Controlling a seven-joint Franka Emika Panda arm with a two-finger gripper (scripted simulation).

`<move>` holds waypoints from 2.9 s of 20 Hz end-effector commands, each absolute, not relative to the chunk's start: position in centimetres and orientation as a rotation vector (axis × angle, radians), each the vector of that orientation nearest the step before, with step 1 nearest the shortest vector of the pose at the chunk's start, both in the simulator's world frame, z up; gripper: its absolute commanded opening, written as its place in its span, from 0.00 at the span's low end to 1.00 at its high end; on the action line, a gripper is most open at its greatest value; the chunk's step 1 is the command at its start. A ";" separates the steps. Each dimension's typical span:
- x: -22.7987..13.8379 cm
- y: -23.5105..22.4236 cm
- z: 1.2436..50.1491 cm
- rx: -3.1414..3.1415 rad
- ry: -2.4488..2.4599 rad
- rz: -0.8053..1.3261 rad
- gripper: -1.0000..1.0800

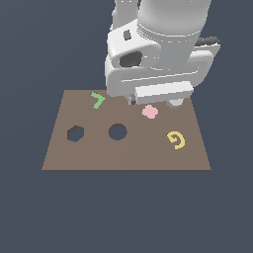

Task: Insert a designated object into the corresponding slot on a board.

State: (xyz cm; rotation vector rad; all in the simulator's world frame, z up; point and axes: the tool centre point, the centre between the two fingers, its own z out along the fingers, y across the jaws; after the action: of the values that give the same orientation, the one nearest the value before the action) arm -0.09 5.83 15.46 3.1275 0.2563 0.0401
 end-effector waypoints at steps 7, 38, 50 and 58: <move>-4.1 12.7 9.9 3.080 0.625 0.018 0.96; -8.8 17.4 3.0 3.002 0.928 0.000 0.00; -9.1 17.2 3.1 2.993 0.954 0.000 0.00; -10.8 16.2 3.1 2.940 1.106 0.000 0.00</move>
State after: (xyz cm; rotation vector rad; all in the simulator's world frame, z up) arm -10.40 16.46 3.09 2.9529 1.0712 -0.0002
